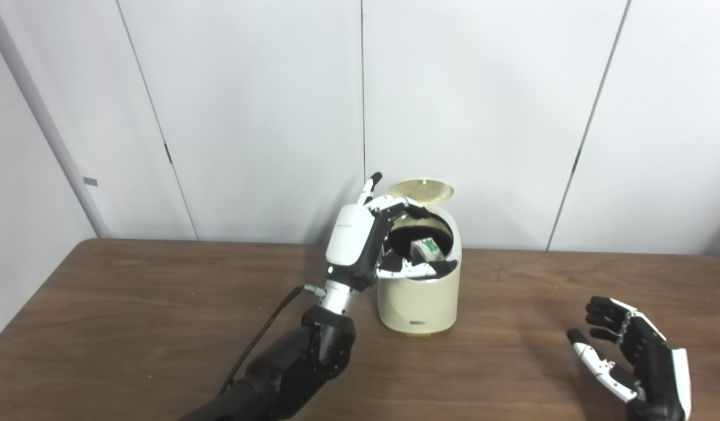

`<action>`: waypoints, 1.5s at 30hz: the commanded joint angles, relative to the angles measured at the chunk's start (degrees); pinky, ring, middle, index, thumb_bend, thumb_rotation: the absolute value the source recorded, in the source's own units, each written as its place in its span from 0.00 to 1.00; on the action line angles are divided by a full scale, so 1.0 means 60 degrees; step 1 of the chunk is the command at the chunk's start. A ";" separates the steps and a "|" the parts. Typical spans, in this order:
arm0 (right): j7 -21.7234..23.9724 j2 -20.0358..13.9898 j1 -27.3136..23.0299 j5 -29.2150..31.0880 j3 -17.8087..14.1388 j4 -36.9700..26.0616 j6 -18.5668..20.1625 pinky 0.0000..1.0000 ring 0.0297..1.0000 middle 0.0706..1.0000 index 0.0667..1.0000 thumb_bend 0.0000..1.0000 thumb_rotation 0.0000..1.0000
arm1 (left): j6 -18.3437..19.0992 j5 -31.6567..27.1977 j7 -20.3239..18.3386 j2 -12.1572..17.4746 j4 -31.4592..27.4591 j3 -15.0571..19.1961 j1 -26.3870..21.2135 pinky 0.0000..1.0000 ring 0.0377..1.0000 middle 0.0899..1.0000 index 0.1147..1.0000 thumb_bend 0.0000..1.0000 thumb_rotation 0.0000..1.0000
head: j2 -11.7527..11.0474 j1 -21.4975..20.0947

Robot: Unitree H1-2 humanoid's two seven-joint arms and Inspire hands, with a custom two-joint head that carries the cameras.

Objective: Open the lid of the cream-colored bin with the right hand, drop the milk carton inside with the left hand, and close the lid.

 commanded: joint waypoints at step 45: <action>0.3463 -0.2682 -0.3793 -0.1960 0.1318 -0.4764 0.2371 0.75 0.89 0.90 0.87 0.68 0.89 | 0.0005 -0.3970 -0.6669 0.0199 -0.6130 0.5352 0.5510 0.72 0.77 0.79 0.79 0.52 0.97 | -0.0368 -0.0221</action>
